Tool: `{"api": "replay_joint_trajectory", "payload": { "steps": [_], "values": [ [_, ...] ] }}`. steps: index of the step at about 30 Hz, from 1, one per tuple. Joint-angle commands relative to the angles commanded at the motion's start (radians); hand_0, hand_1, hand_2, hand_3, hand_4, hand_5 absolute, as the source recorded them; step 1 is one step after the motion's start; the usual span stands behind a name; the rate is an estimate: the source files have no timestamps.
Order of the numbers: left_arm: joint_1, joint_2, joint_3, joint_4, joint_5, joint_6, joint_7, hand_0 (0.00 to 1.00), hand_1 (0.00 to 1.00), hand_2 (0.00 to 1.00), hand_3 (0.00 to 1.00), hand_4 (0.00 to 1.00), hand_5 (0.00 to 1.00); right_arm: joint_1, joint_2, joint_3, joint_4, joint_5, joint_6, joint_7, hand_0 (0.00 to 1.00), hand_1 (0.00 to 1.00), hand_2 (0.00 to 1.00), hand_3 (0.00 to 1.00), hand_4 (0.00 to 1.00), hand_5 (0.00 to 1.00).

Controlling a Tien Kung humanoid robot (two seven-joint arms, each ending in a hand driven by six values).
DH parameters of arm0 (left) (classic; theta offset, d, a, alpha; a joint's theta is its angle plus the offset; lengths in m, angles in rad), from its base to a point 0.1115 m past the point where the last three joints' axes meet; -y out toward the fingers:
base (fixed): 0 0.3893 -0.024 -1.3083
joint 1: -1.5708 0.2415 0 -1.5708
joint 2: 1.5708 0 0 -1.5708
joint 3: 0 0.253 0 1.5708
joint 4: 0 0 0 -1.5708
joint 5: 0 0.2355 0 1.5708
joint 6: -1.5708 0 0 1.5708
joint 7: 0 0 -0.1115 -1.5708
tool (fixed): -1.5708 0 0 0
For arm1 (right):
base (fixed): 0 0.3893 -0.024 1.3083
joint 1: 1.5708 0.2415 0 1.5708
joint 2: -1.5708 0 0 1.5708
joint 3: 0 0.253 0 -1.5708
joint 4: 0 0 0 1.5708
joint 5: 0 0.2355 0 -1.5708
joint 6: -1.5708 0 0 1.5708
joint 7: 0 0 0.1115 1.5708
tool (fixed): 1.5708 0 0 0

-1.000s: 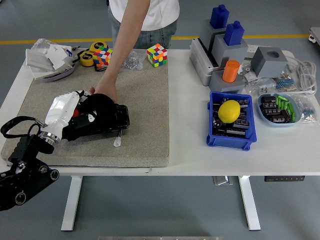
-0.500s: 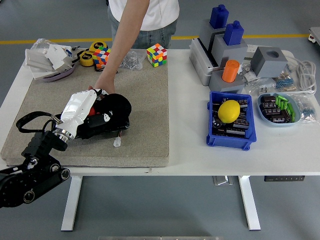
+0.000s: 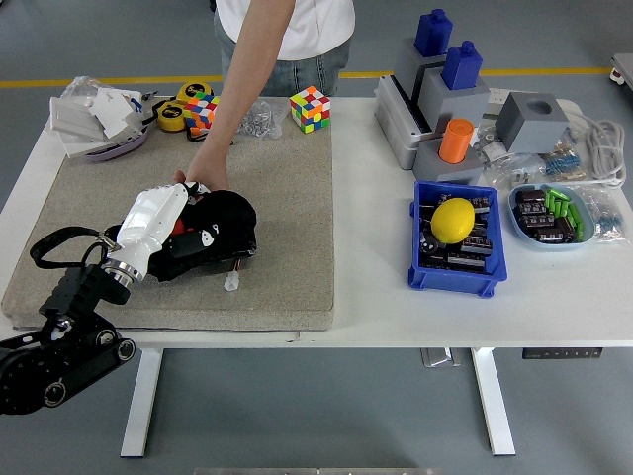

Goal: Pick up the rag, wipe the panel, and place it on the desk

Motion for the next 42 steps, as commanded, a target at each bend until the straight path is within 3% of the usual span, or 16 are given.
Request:
{"api": "replay_joint_trajectory", "payload": {
  "steps": [14, 25, 42],
  "values": [
    [0.046, 0.05, -0.075, 0.025, 0.019, 0.0, -0.005, 0.195, 0.072, 0.256, 0.567, 0.525, 0.173, -0.004, 0.004, 0.012, 0.0, -0.001, -0.002, 0.001, 0.743, 0.645, 0.692, 0.592, 0.96, 0.583],
    [0.112, 0.086, -0.157, 0.037, 0.037, 0.0, -0.012, 0.195, 0.072, 0.256, 0.568, 0.525, 0.174, -0.007, 0.005, 0.02, -0.001, -0.003, -0.002, -0.002, 0.743, 0.646, 0.692, 0.592, 0.96, 0.582],
    [0.174, 0.113, -0.269, 0.058, 0.06, 0.0, -0.017, 0.194, 0.072, 0.257, 0.568, 0.525, 0.174, -0.007, 0.007, 0.024, 0.001, -0.005, -0.002, -0.002, 0.744, 0.645, 0.692, 0.593, 0.961, 0.583]
  ]
}}
